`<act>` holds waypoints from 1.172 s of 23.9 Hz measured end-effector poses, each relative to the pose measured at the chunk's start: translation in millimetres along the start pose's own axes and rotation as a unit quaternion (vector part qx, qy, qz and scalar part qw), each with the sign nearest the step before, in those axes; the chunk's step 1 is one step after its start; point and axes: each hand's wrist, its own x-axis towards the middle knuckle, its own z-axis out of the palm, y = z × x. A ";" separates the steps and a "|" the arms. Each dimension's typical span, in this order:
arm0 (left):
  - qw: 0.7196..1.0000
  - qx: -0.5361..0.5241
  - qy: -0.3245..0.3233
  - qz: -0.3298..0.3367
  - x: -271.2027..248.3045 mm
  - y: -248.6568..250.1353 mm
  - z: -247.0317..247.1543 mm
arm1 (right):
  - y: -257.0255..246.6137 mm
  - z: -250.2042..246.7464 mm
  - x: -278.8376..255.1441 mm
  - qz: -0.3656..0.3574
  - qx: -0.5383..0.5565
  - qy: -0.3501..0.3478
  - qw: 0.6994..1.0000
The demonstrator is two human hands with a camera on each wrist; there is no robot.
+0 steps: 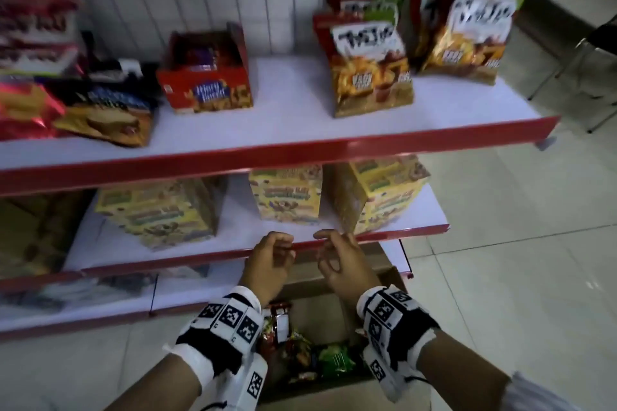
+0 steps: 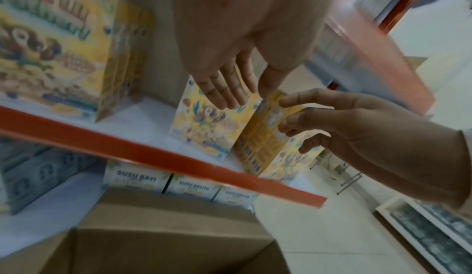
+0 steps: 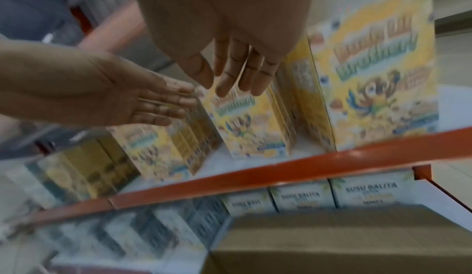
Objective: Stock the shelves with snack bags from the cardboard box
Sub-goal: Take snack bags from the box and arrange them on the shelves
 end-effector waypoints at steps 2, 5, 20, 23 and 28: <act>0.999 -0.010 0.009 -0.043 13.4 -55.7 25.8 | 52.9 38.8 12.5 -0.007 -0.044 -0.050 0.998; 0.996 0.008 0.014 -0.091 45.5 -171.5 75.6 | 160.6 130.0 39.8 -0.013 -0.098 -0.131 0.986; 0.994 0.093 -0.025 0.055 87.5 -294.9 114.3 | 338.0 338.1 57.1 -0.129 -0.366 -0.530 0.754; 0.996 0.049 -0.052 0.048 81.3 -293.4 108.9 | 319.8 303.4 57.0 -0.120 -0.286 -0.452 0.837; 0.990 0.042 -0.117 0.065 69.2 -289.3 107.6 | 287.6 212.2 57.0 -0.087 -0.050 -0.256 0.962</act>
